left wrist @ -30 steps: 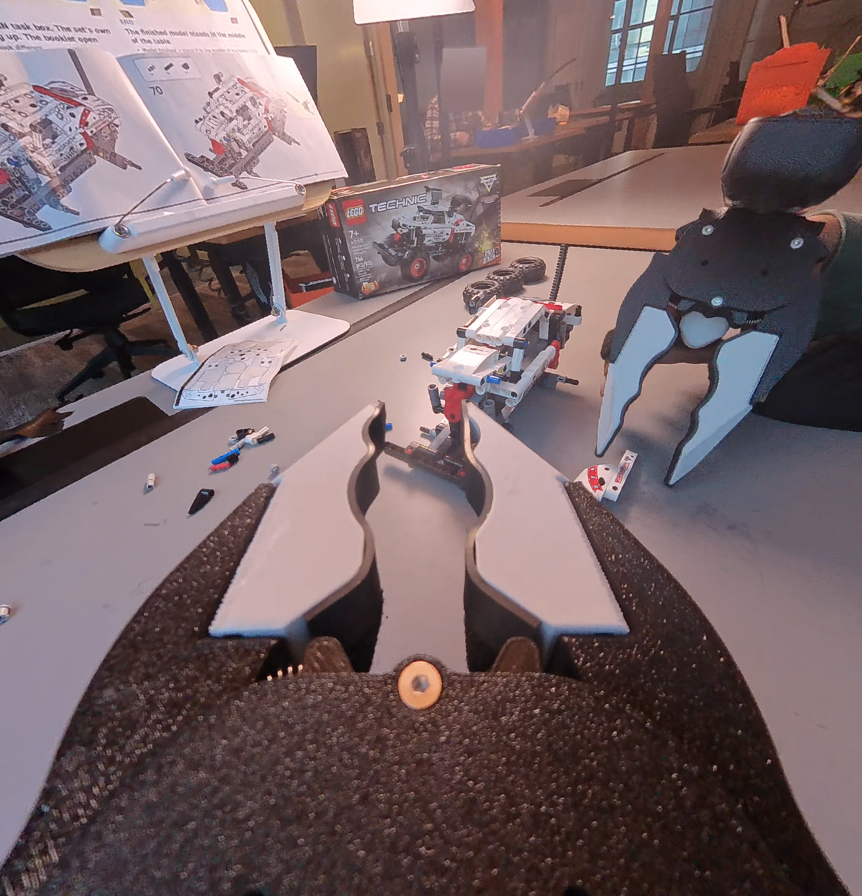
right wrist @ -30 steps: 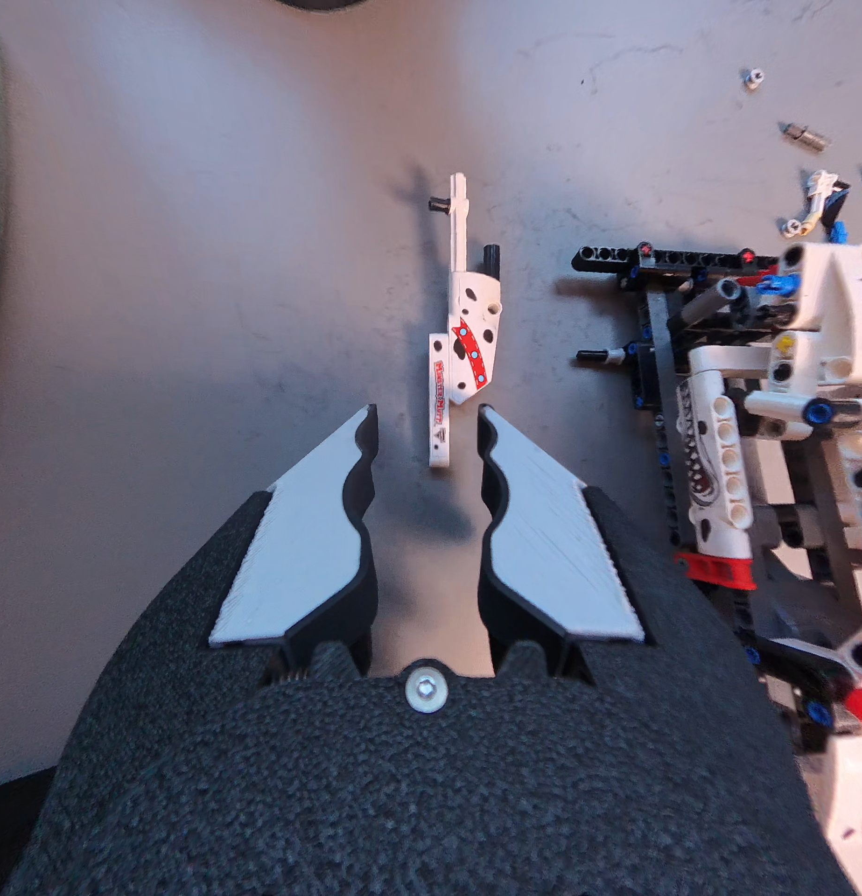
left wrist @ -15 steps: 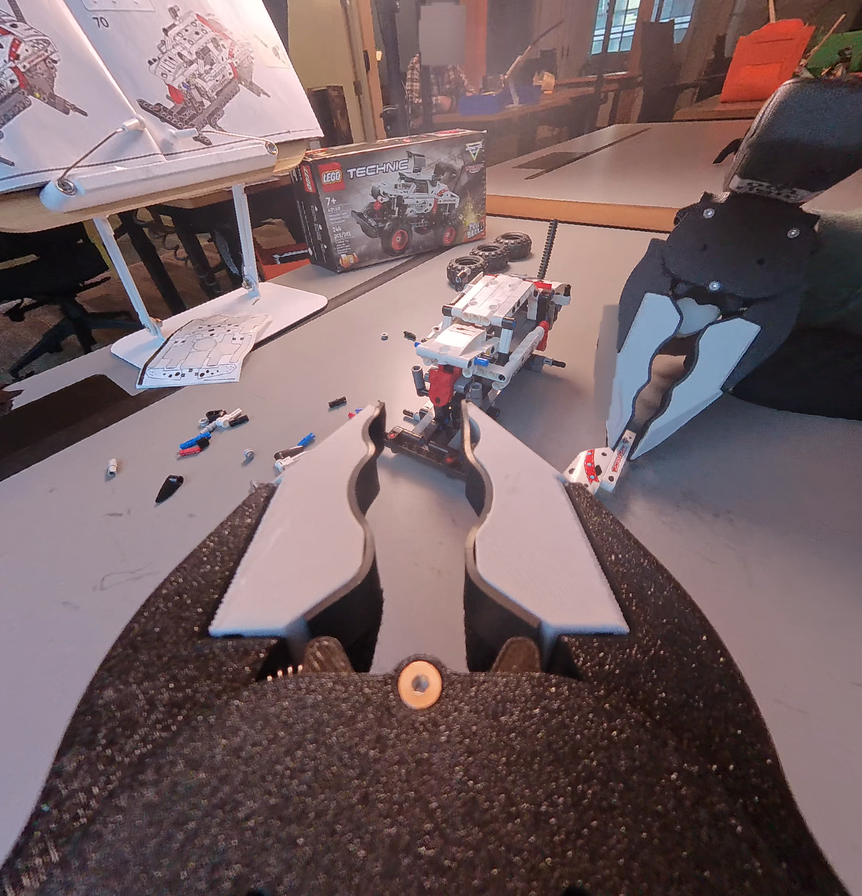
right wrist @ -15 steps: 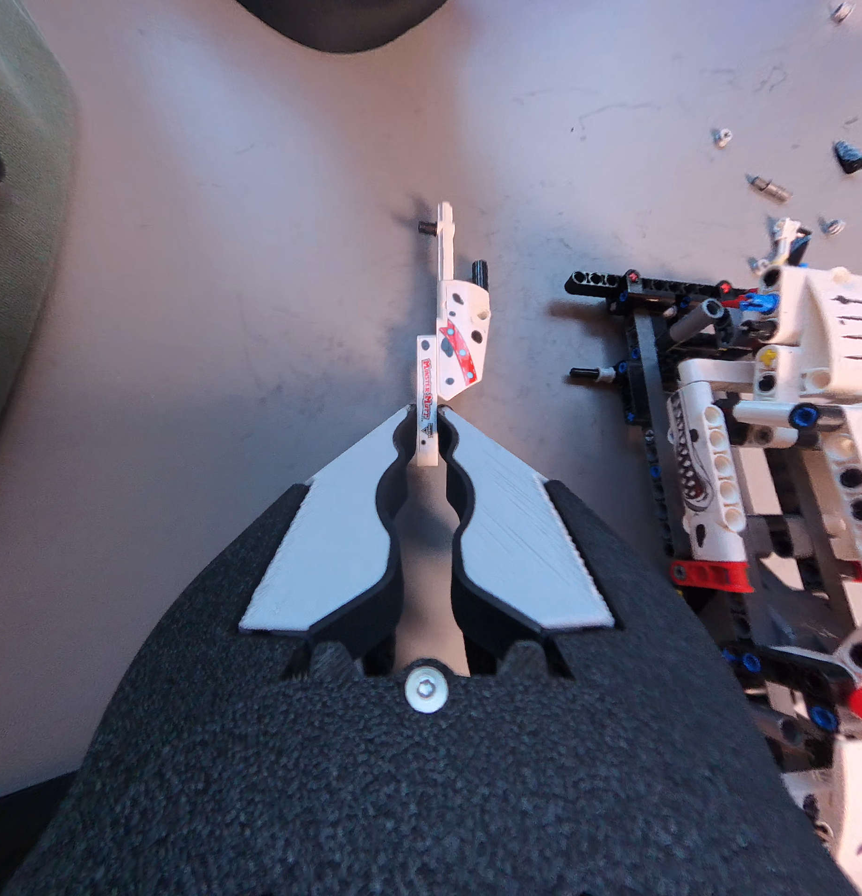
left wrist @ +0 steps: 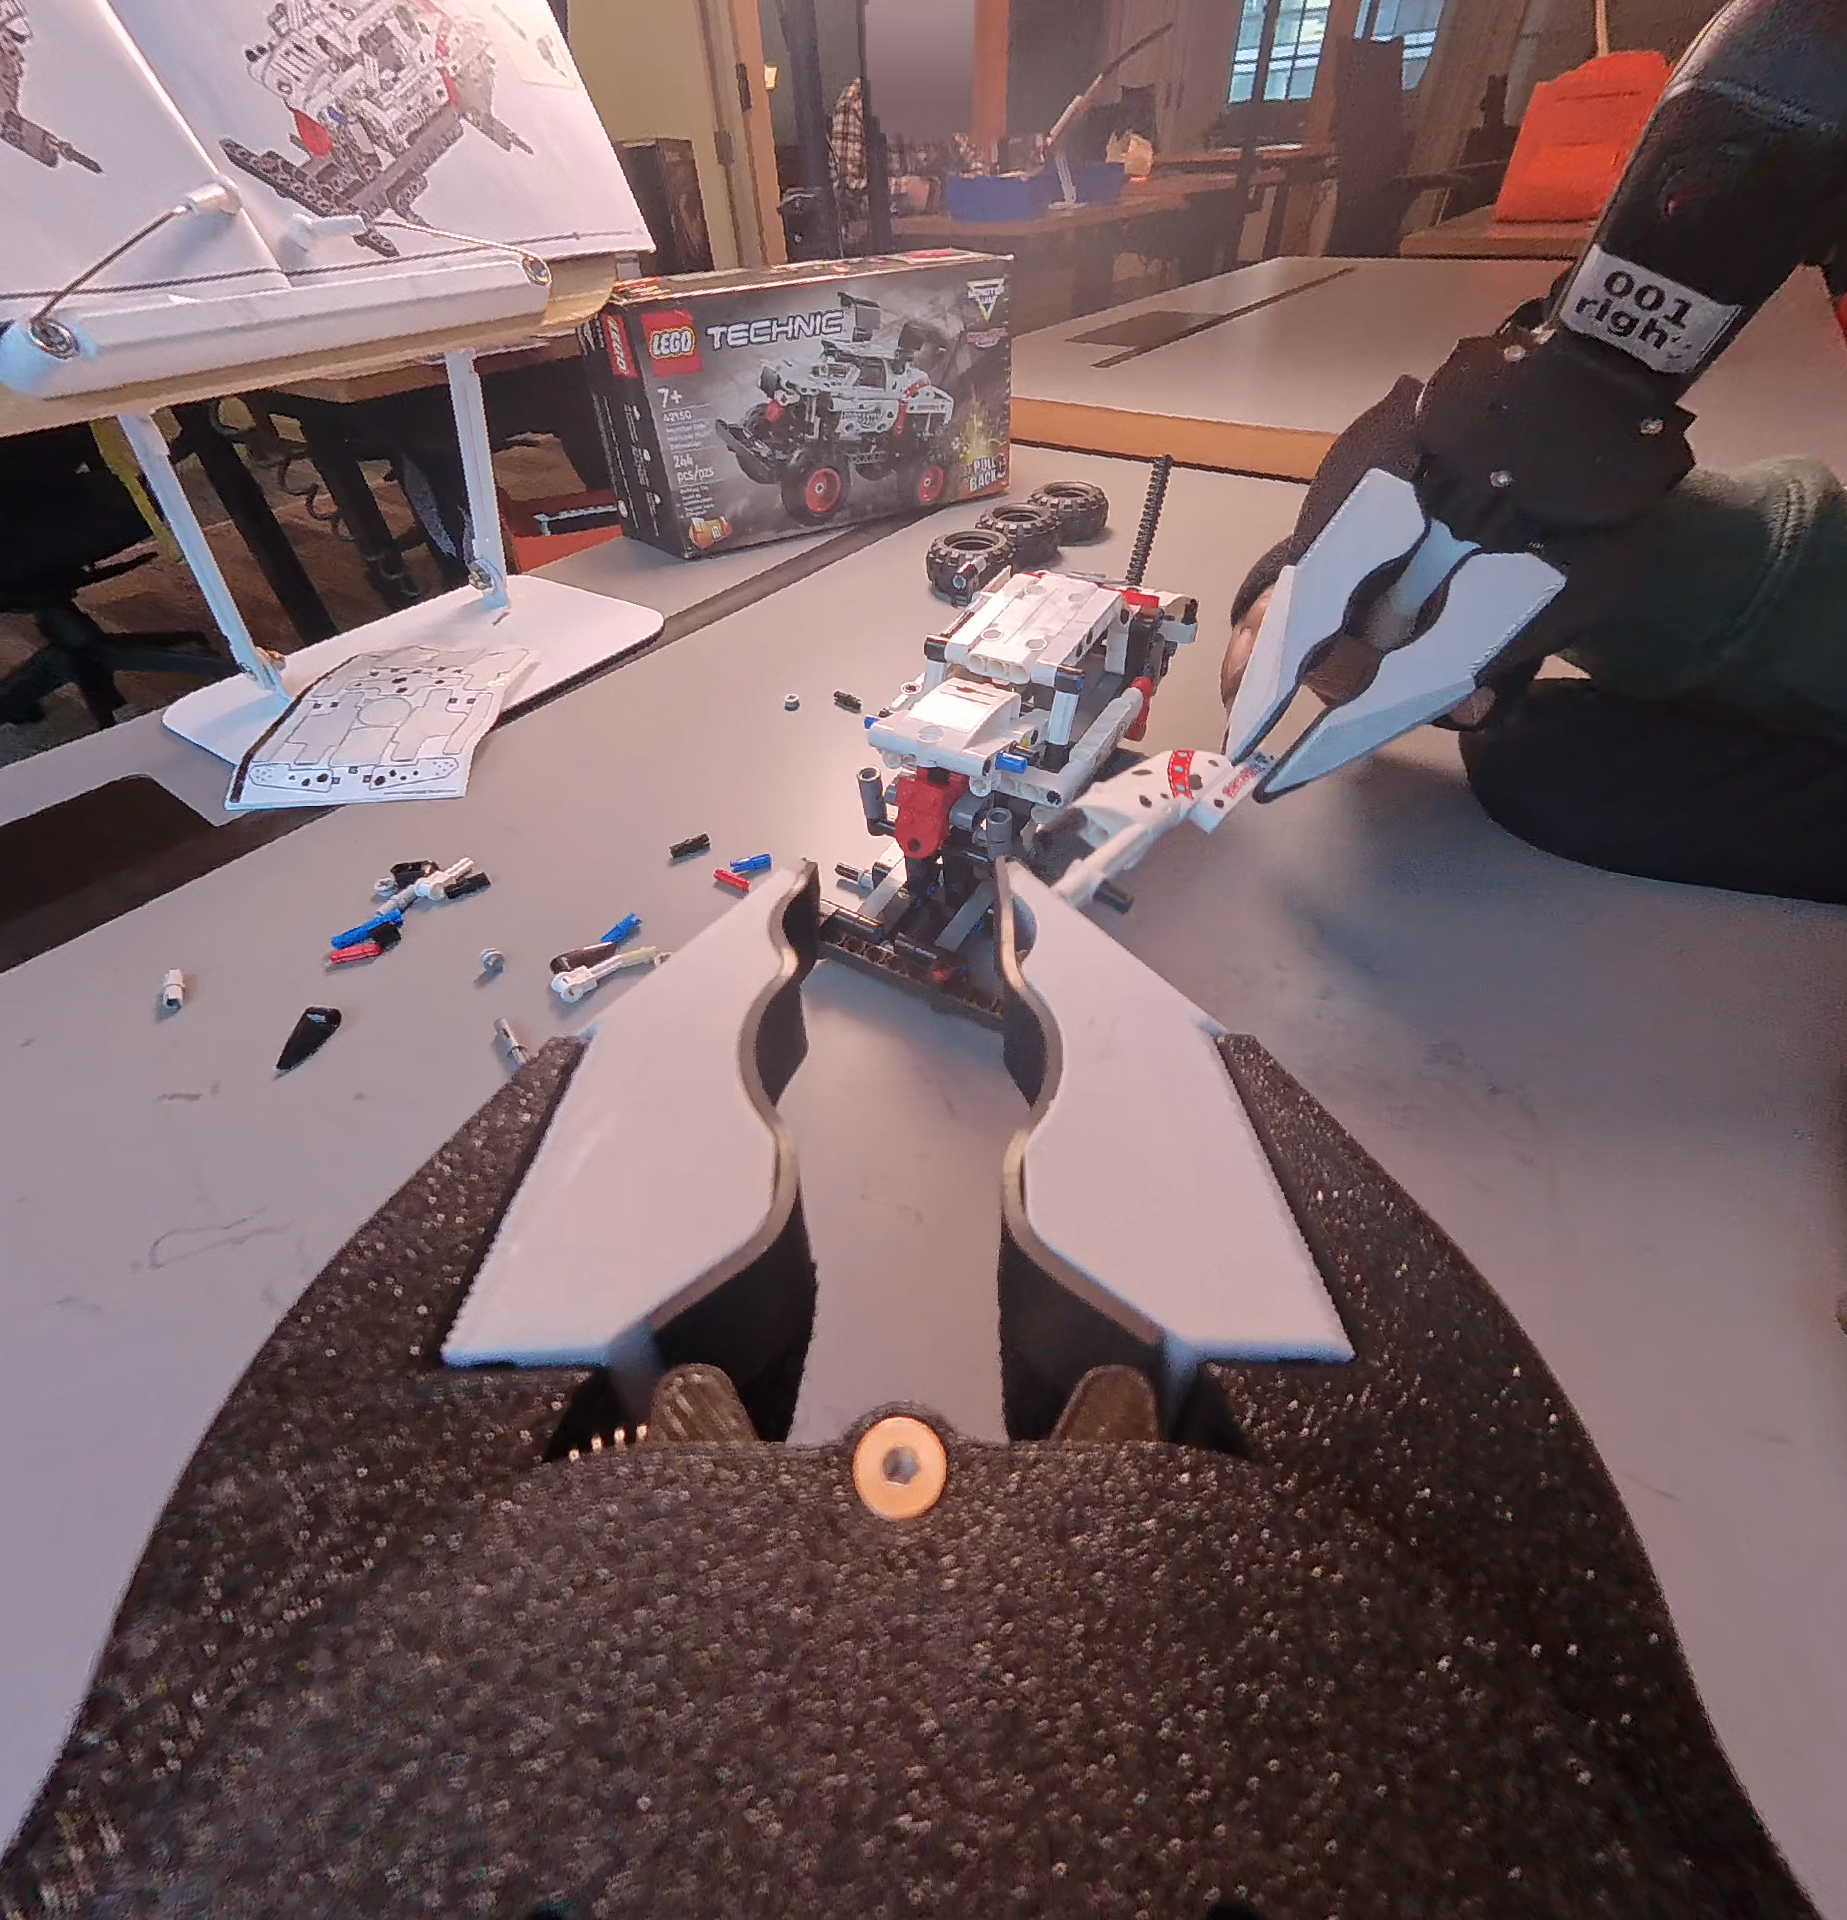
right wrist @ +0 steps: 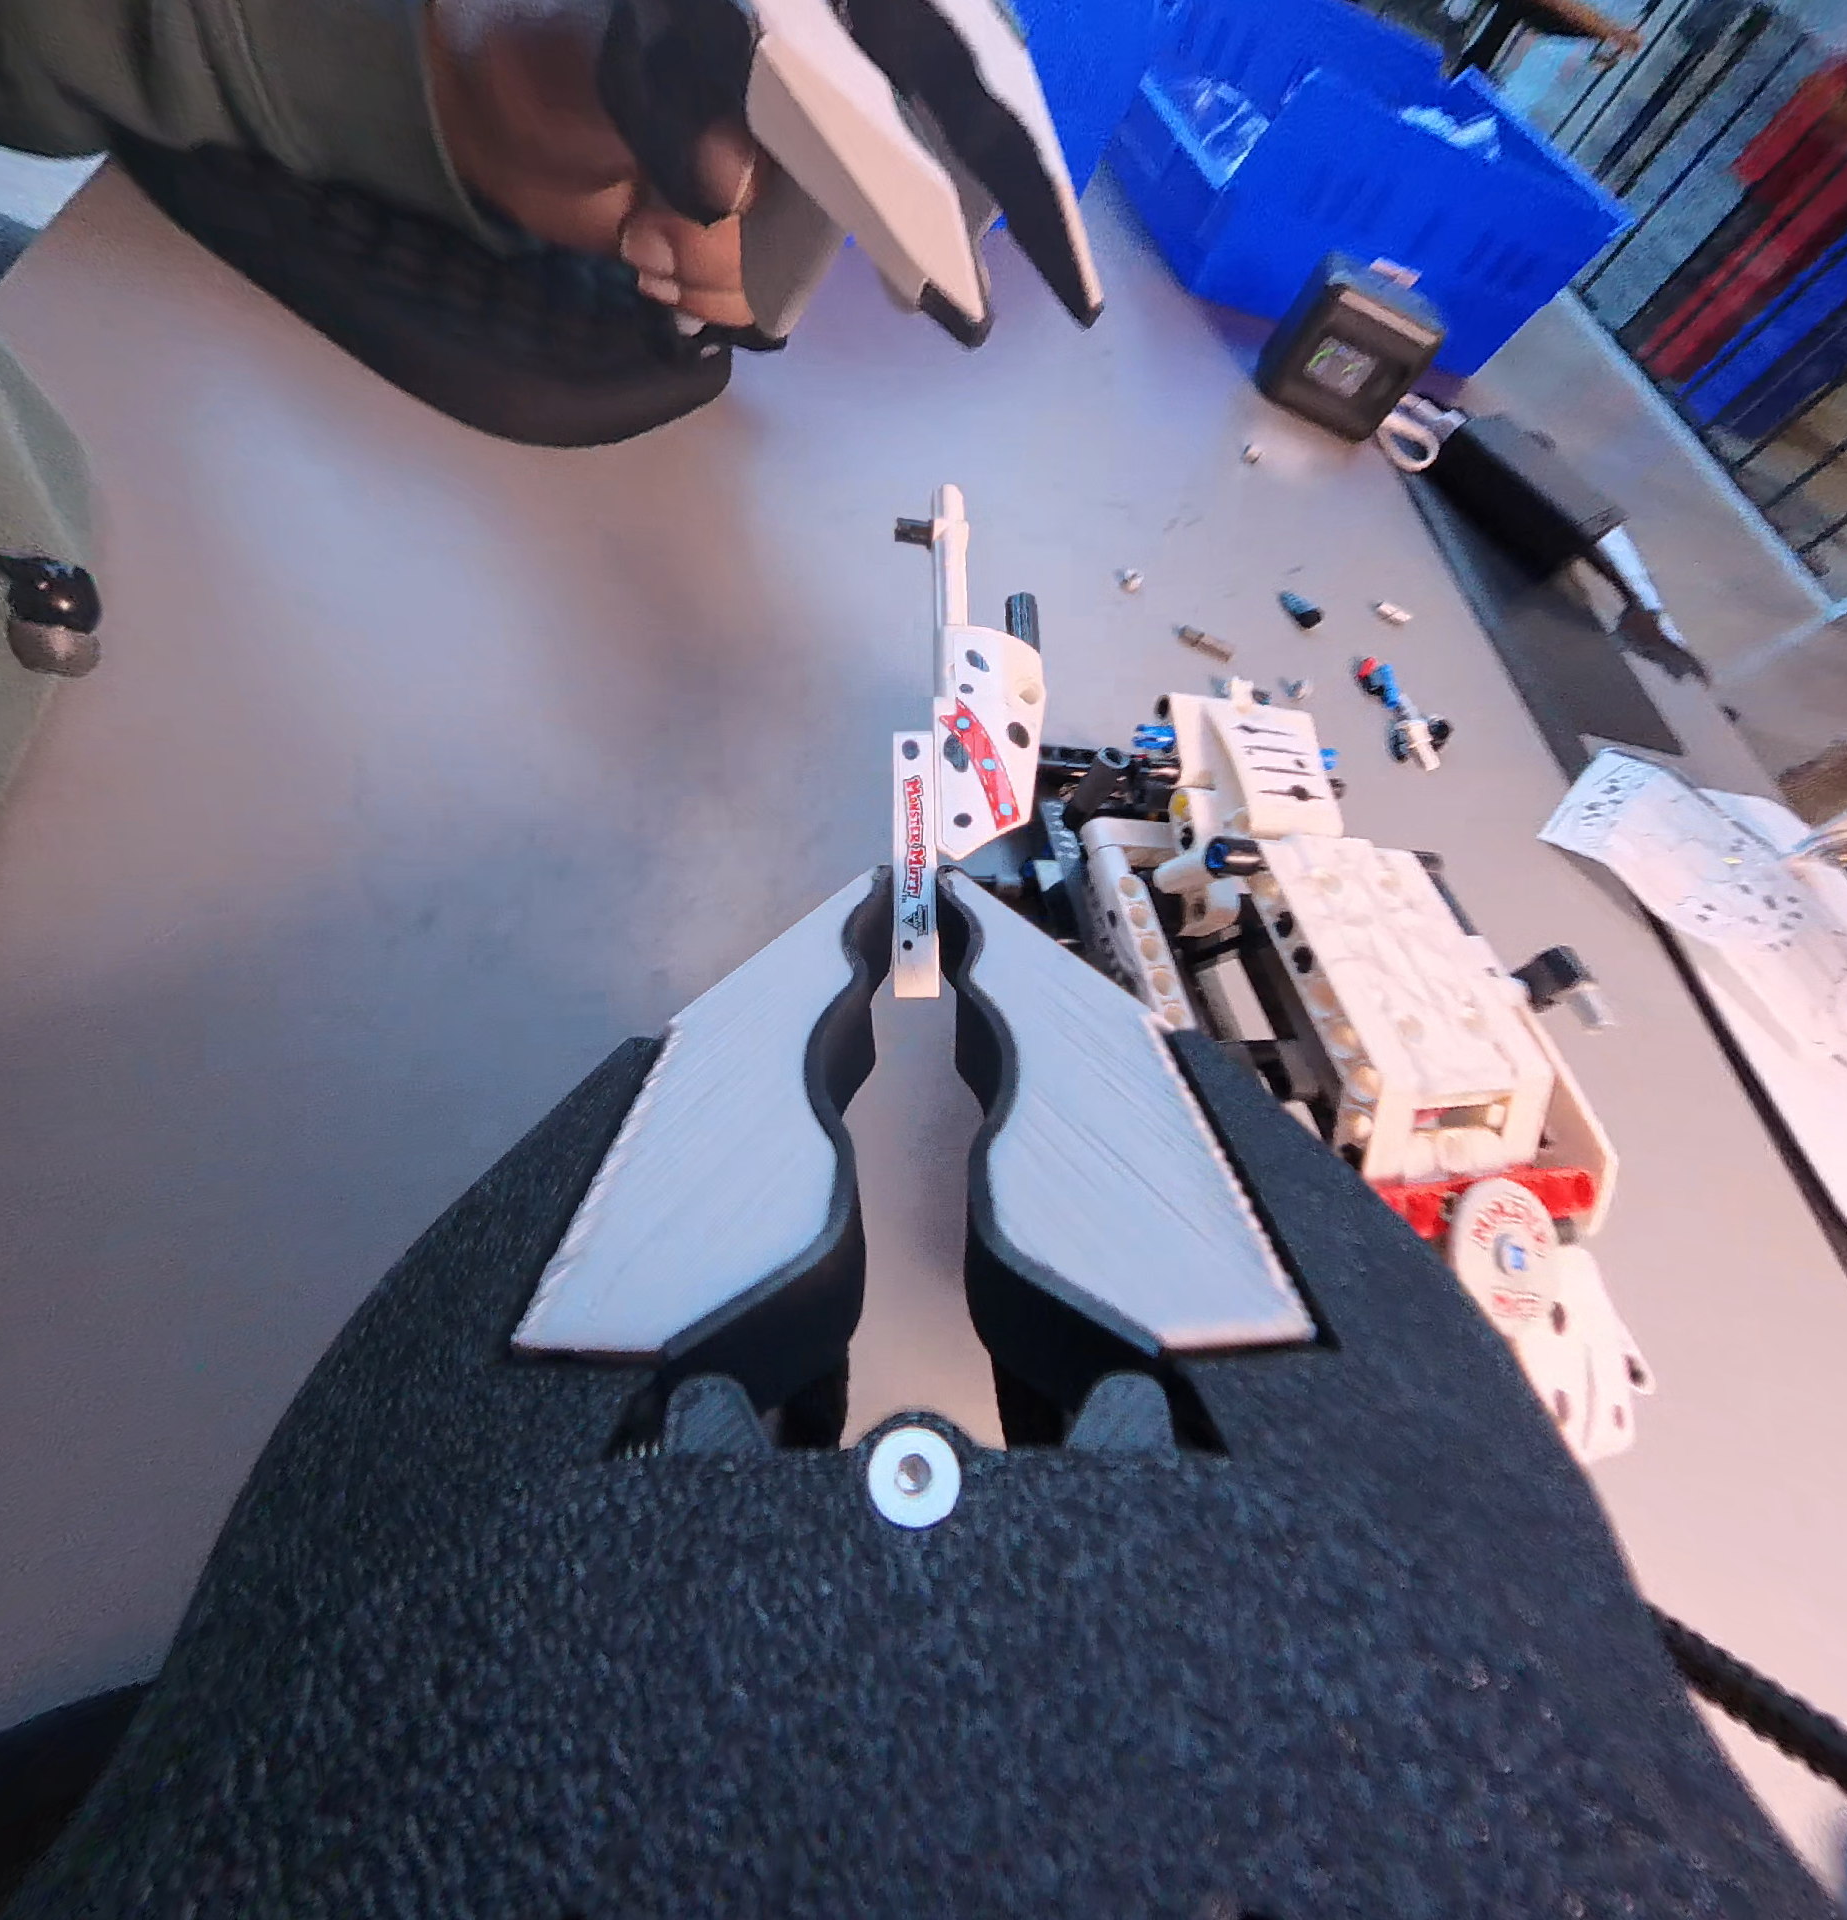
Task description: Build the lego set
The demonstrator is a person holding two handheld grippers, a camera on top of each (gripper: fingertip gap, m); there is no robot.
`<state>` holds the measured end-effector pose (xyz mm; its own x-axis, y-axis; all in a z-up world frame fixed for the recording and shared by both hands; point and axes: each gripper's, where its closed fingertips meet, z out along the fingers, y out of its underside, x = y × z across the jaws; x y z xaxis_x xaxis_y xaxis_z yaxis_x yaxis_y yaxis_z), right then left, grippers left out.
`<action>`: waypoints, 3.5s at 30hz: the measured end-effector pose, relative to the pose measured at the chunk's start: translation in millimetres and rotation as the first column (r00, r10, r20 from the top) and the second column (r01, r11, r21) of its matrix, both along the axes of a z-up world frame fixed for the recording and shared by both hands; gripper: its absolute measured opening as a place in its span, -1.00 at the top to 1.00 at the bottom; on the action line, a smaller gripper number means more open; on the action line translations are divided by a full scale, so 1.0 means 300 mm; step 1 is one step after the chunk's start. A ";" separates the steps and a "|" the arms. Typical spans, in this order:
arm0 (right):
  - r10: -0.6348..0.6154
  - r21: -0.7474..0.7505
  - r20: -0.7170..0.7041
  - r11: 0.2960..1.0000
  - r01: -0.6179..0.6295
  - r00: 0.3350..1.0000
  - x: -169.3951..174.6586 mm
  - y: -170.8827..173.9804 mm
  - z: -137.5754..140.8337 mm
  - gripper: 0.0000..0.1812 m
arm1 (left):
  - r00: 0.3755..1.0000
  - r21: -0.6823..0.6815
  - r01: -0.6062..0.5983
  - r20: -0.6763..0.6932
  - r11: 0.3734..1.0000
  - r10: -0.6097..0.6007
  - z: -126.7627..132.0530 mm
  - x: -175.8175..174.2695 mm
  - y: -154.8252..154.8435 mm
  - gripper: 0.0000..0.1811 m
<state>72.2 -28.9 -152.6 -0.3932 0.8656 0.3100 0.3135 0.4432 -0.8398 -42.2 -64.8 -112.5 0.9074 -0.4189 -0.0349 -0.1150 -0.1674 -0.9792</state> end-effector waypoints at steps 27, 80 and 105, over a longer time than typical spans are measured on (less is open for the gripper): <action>-0.076 0.383 -0.322 0.901 0.203 0.944 -0.002 0.117 0.130 0.92 | 0.833 -0.167 0.364 0.498 0.916 -0.240 0.054 0.196 0.191 0.80; 0.047 0.617 -0.322 0.768 0.172 0.945 0.030 0.023 0.091 0.98 | 0.903 0.057 0.318 -0.323 0.946 -0.284 -0.036 0.257 0.080 0.60; 0.024 0.681 -0.389 0.680 0.270 0.921 0.029 0.057 0.117 0.98 | 0.545 -0.169 0.616 0.797 0.770 -0.261 0.023 0.270 0.068 0.83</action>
<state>80.9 -11.9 -117.5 -0.0409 0.3523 0.9350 0.1726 0.9242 -0.3407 38.7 -44.2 -105.5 0.2565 -0.5792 0.7737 0.3914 -0.6697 -0.6311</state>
